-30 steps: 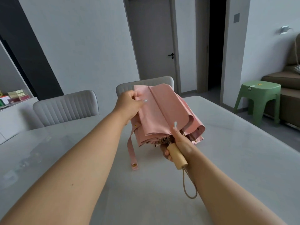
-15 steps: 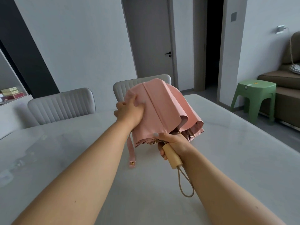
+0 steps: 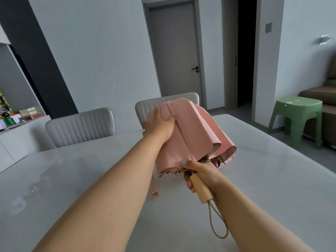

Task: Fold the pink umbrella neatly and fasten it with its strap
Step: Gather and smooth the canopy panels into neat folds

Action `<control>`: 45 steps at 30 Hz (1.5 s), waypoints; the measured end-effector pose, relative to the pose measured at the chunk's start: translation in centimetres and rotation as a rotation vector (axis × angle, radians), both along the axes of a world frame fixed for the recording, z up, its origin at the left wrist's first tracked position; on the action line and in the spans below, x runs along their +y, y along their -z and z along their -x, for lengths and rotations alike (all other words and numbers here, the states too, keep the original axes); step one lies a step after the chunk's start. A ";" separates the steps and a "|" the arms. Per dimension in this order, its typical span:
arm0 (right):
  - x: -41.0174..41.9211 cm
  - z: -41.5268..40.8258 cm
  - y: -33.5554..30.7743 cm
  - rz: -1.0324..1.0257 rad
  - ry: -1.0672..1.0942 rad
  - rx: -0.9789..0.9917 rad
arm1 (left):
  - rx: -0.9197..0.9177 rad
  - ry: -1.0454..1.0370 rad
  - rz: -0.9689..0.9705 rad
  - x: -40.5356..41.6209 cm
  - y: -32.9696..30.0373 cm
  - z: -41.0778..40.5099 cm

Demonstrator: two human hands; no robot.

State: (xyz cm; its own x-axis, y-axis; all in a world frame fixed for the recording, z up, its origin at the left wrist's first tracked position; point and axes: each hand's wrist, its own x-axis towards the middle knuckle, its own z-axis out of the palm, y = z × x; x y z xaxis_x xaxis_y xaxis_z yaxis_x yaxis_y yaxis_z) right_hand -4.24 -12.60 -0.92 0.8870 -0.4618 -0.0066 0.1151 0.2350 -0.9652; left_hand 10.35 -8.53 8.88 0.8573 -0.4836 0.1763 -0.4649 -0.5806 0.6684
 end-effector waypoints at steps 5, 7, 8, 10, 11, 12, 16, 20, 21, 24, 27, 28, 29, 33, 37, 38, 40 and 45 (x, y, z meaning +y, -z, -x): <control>-0.1 0.4 -0.8 0.039 -0.074 0.002 | 0.468 -0.083 0.385 0.3 0.7 0.2; 0.0 0.4 -1.0 0.043 -0.099 0.013 | 0.581 -0.132 0.462 0.8 0.9 0.1; 0.2 0.4 -1.1 0.039 -0.107 0.021 | 0.580 -0.151 0.476 1.0 0.9 0.0; 0.8 0.3 -1.5 0.028 -0.099 0.049 | 0.531 -0.186 0.501 1.3 0.9 -0.2; 1.1 0.3 -1.7 0.031 -0.097 0.067 | 0.506 -0.189 0.511 1.4 0.8 -0.2; 1.4 0.3 -2.0 0.050 -0.107 0.086 | 0.488 -0.188 0.518 1.4 0.6 -0.3; 2.4 0.3 -2.8 0.288 -0.130 0.241 | 0.338 -0.185 0.537 1.5 -0.1 -0.9; 2.8 0.4 -3.0 0.321 -0.056 0.244 | 0.320 -0.159 0.598 1.4 0.0 -0.8; 2.8 0.4 -2.9 0.250 -0.038 0.236 | 0.332 -0.142 0.618 1.3 0.2 -0.5; 2.5 0.4 -2.3 0.185 -0.001 0.235 | 0.335 -0.110 0.638 0.9 0.9 0.1; 2.3 0.3 -2.1 0.275 0.006 0.211 | 0.362 -0.114 0.663 0.6 1.1 0.4; 2.2 0.3 -2.1 0.308 0.010 0.213 | 0.388 -0.113 0.671 0.6 1.2 0.5; 2.2 0.3 -2.1 0.334 0.014 0.215 | 0.427 -0.097 0.680 0.7 1.2 0.6; 2.3 0.3 -2.2 0.357 0.002 0.202 | 0.617 0.120 0.627 1.4 2.4 1.0; 2.3 0.3 -2.3 0.280 -0.002 0.171 | 0.698 0.184 0.619 1.5 3.1 1.2; 2.4 0.3 -2.2 0.258 0.004 0.160 | 0.696 0.156 0.640 1.4 3.1 1.1; 2.4 0.1 -2.0 0.221 0.015 0.135 | 0.669 0.102 0.651 1.3 2.7 1.1; 2.2 -0.3 -2.2 0.131 -0.041 0.110 | 0.611 0.036 0.686 1.2 1.1 0.8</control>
State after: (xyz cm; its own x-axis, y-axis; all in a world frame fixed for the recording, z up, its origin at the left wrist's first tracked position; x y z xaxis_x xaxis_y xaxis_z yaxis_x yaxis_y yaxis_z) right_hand -3.98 -10.39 1.23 0.9025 -0.4283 -0.0464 0.0004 0.1085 -0.9941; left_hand 9.58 -7.35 7.79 0.8823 -0.4685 -0.0440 0.0719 0.0418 0.9965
